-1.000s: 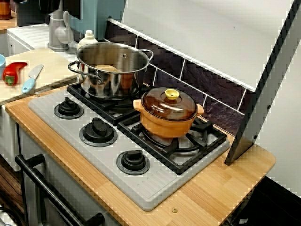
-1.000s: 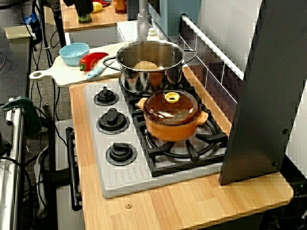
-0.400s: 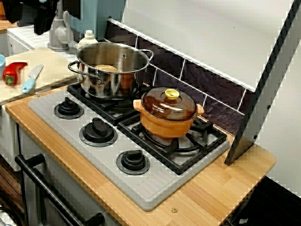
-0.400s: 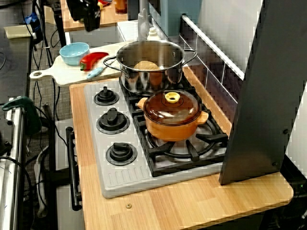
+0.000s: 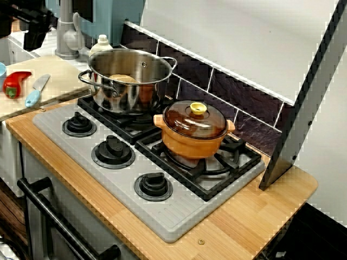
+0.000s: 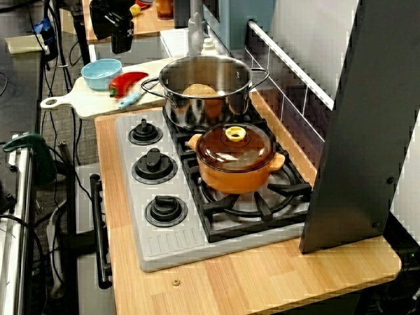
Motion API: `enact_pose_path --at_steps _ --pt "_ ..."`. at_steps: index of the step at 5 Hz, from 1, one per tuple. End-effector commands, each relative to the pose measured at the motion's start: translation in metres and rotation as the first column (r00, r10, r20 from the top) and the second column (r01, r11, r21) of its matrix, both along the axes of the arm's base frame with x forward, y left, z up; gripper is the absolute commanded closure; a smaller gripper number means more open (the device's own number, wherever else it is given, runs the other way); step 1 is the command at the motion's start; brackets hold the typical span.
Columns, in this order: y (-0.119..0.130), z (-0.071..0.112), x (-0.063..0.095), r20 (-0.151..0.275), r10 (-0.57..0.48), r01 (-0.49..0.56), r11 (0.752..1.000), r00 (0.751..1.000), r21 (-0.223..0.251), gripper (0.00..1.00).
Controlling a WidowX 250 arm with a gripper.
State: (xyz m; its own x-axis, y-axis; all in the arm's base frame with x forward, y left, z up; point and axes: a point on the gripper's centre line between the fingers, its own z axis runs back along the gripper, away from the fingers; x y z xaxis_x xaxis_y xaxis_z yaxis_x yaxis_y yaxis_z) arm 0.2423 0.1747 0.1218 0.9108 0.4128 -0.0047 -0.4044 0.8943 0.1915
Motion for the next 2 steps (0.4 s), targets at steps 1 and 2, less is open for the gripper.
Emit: enact_pose_path --at_steps 1,2 --pt "0.0102 0.0065 -0.0114 0.080 0.070 -0.073 0.997 0.994 0.025 0.00" --pt "0.0115 0.0057 -0.0138 0.068 0.040 -0.042 0.999 0.997 0.027 0.00"
